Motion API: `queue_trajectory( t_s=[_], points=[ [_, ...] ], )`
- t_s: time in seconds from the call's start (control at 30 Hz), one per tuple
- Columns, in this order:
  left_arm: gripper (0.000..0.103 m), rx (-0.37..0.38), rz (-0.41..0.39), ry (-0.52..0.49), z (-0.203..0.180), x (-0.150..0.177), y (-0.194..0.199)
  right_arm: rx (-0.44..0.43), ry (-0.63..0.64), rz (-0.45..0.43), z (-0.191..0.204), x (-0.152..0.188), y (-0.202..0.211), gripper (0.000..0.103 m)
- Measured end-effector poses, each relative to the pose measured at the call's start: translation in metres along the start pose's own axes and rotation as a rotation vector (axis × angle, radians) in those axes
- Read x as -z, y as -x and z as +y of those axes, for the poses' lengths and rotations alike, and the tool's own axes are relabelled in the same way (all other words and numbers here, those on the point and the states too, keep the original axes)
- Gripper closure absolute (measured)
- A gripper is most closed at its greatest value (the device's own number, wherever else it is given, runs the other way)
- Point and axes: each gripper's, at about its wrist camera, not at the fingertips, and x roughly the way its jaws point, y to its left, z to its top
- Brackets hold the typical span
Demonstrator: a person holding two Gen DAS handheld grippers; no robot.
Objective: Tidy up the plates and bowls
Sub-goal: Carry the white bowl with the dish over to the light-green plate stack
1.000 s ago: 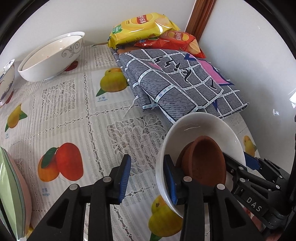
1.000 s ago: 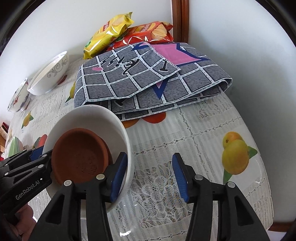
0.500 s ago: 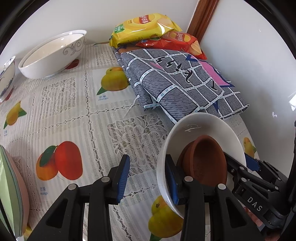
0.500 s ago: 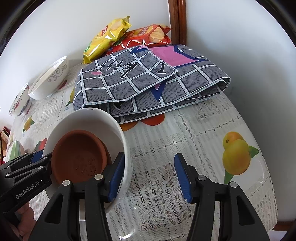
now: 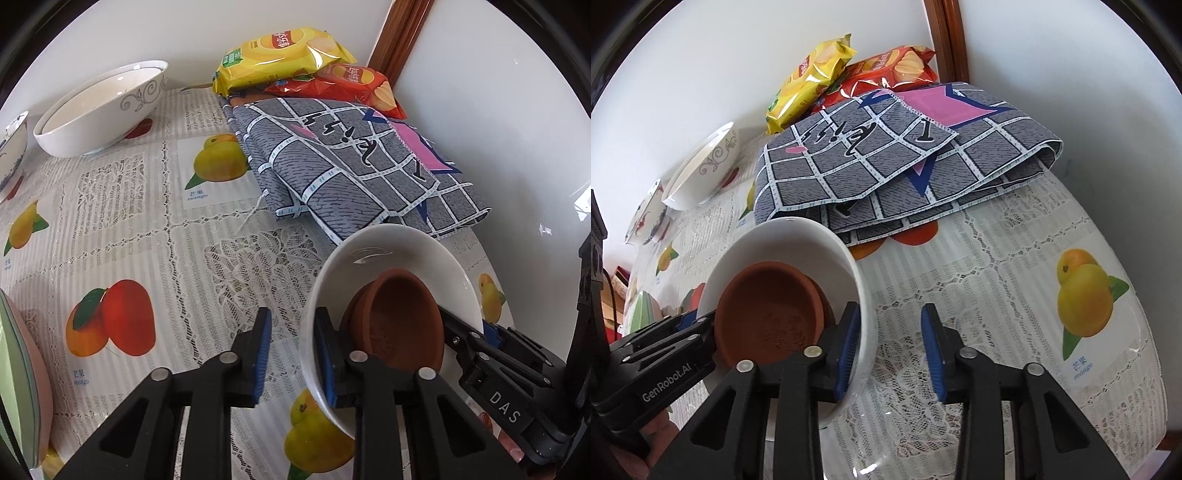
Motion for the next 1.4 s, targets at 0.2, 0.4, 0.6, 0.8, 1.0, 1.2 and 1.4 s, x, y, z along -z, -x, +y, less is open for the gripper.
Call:
queue_trajectory(
  t_s=[0.2,0.4,0.6,0.8,1.0,1.2,1.4],
  points=[
    [0.093,-0.001,-0.011,-0.018,-0.006,0.001,0.001,0.021,0.018,-0.002,0.015,0.001,0.003,0.093],
    [0.094,-0.008,-0.003,-0.028,-0.006,0.006,0.004,0.028,-0.002,0.001,0.017,0.006,0.007,0.093],
    [0.094,-0.021,-0.005,-0.029,0.000,0.013,0.015,0.003,-0.029,0.009,0.020,0.011,0.011,0.092],
    [0.094,-0.038,-0.026,-0.019,0.008,0.016,0.031,-0.006,-0.027,-0.009,0.032,0.015,0.024,0.092],
    [0.094,-0.048,-0.053,-0.006,0.019,0.021,0.052,-0.023,-0.015,-0.032,0.047,0.016,0.037,0.092],
    [0.094,-0.057,-0.079,0.007,0.031,0.023,0.073,-0.038,0.001,-0.058,0.066,0.015,0.051,0.092],
    [0.094,-0.062,-0.105,0.020,0.046,0.024,0.093,-0.049,0.020,-0.082,0.087,0.016,0.064,0.092]
  ],
)
